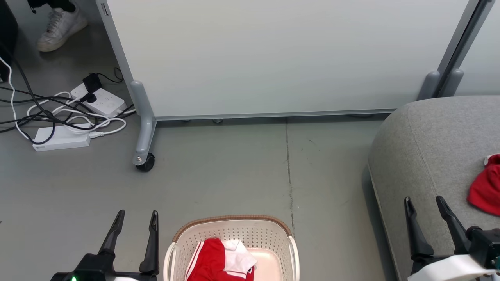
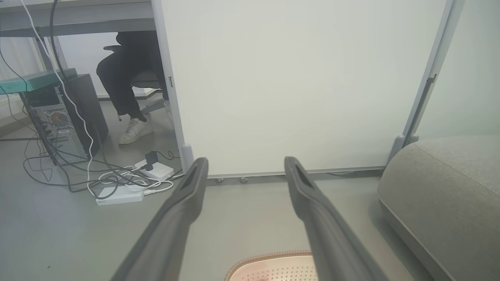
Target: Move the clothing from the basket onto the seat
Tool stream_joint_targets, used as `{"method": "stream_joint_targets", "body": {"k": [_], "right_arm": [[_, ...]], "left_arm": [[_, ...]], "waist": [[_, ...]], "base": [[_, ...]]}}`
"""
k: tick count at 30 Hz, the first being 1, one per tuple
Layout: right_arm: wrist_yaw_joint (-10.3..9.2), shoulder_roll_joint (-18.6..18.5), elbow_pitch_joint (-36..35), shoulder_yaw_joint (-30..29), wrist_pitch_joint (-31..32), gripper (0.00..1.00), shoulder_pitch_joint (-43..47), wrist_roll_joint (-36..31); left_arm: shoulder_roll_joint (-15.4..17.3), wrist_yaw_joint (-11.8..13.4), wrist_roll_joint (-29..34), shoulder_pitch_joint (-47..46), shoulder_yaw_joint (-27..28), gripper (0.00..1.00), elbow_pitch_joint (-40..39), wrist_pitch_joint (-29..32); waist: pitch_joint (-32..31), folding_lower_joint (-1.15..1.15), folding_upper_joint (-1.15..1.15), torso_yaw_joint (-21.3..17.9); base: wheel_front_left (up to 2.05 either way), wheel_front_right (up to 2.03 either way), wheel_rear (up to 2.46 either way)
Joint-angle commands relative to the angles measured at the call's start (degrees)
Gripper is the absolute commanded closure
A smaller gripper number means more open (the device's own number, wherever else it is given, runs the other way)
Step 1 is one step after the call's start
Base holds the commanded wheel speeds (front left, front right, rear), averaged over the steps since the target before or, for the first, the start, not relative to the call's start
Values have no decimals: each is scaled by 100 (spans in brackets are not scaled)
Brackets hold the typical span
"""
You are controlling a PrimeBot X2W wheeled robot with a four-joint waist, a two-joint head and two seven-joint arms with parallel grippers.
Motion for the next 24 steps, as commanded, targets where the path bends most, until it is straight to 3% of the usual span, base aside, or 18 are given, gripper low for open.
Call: {"method": "stream_joint_targets", "body": {"k": [1, 24], "right_arm": [[1, -16, -27, -28, 24, 0, 35, -38], [1, -15, -153, 36, 69, 0, 8, -16]], "left_arm": [[26, 28, -2, 72, 11, 0, 11, 2], [32, 127, -78, -26, -23, 0, 99, 58]], "waist": [[-3, 0, 0, -5], [21, 0, 0, -78]], "base": [[0, 0, 0], [0, 0, 0]]}}
